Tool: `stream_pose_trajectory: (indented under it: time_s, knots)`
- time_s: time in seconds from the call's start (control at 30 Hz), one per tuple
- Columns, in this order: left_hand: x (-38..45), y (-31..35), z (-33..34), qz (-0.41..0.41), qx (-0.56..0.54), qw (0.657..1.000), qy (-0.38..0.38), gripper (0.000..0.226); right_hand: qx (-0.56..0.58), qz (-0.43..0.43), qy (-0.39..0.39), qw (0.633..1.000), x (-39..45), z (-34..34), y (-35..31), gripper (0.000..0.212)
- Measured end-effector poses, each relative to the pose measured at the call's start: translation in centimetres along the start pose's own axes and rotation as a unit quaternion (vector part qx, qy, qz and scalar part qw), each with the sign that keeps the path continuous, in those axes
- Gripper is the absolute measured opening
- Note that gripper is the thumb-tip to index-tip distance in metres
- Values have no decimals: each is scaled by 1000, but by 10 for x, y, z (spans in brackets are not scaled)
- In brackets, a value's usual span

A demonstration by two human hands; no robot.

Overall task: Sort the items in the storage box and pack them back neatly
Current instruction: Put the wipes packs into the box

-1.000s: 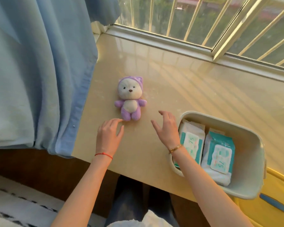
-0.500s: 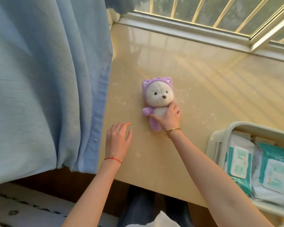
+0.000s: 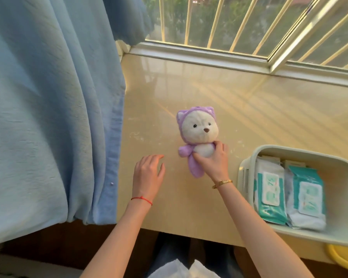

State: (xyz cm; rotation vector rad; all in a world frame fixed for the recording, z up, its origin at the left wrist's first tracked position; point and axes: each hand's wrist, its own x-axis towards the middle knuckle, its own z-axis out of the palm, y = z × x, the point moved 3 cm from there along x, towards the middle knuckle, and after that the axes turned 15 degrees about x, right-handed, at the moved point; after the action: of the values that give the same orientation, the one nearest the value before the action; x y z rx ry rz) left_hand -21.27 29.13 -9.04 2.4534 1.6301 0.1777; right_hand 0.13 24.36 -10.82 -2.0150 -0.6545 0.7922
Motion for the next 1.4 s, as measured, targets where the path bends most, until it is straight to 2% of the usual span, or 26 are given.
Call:
stream_pose_trajectory:
  time_s: [0.13,0.27,0.4,0.63,0.8,0.97,1.4]
  knots:
    - [-4,55,-12,39,-8,999,12,25,12,-33,70,997,-30,-93,-7,67]
    - [-18,129,-17,76,-26,997,19,24,-2,-37,127,991,-58,-186,15,66]
    - [-39,210,-13,112,-41,993,15,26,-16,-7,148,989,-77,-265,58,68]
    - [-78,321,15,107,-73,992,-11,23,-53,42,163,984,-78,-358,135,70]
    - [-95,372,32,97,-59,994,-8,23,-91,56,118,987,-68,-374,165,74]
    - [-105,393,44,74,-41,996,-15,25,-178,21,99,979,-63,-368,166,78]
    - [-115,365,41,41,-15,999,-22,26,-219,9,33,975,-57,-334,166,76]
